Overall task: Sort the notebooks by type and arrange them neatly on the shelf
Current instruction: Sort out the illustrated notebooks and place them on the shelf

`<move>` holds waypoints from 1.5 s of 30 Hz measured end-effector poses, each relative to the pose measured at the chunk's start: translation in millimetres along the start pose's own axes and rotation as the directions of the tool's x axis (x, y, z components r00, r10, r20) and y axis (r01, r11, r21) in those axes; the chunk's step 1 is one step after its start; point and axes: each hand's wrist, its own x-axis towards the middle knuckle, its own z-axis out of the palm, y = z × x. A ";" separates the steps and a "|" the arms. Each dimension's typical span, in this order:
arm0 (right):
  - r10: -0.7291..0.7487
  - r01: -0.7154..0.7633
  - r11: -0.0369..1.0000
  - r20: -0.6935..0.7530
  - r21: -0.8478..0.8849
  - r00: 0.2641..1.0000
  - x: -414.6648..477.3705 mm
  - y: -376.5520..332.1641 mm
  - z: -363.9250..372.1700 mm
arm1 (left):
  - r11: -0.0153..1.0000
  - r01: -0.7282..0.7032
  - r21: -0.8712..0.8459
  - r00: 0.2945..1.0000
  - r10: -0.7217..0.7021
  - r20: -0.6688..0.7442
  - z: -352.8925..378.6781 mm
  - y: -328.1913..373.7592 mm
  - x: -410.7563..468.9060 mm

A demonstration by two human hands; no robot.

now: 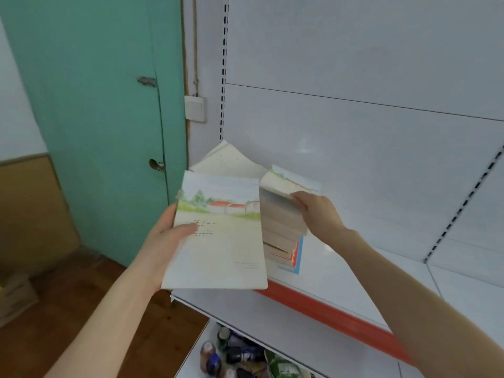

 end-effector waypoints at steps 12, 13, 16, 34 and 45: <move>-0.590 0.589 0.807 -0.061 -0.036 0.805 -87.5 -42.5 2.3 | 0.999 0.020 -0.031 0.999 -0.021 -0.031 34.4 -5.3 -12.7; -0.614 0.613 0.788 0.002 0.055 0.789 -88.5 -45.4 0.0 | 1.000 0.014 -0.014 0.999 -0.015 -0.041 34.1 -4.8 -12.1; -0.502 0.421 0.810 0.111 0.408 0.858 -69.1 -46.1 -18.1 | 1.000 0.020 0.006 0.999 -0.020 -0.047 27.7 -4.7 -12.0; 0.050 -0.074 0.992 0.213 0.105 0.976 1.4 -11.7 5.9 | 0.989 -0.022 -0.146 0.995 0.008 -0.099 -21.4 3.0 -17.3; 0.156 -0.091 0.905 -0.125 0.416 0.980 -28.8 -44.0 -12.3 | 0.986 -0.052 -0.161 0.998 0.045 -0.048 -17.2 1.2 -10.6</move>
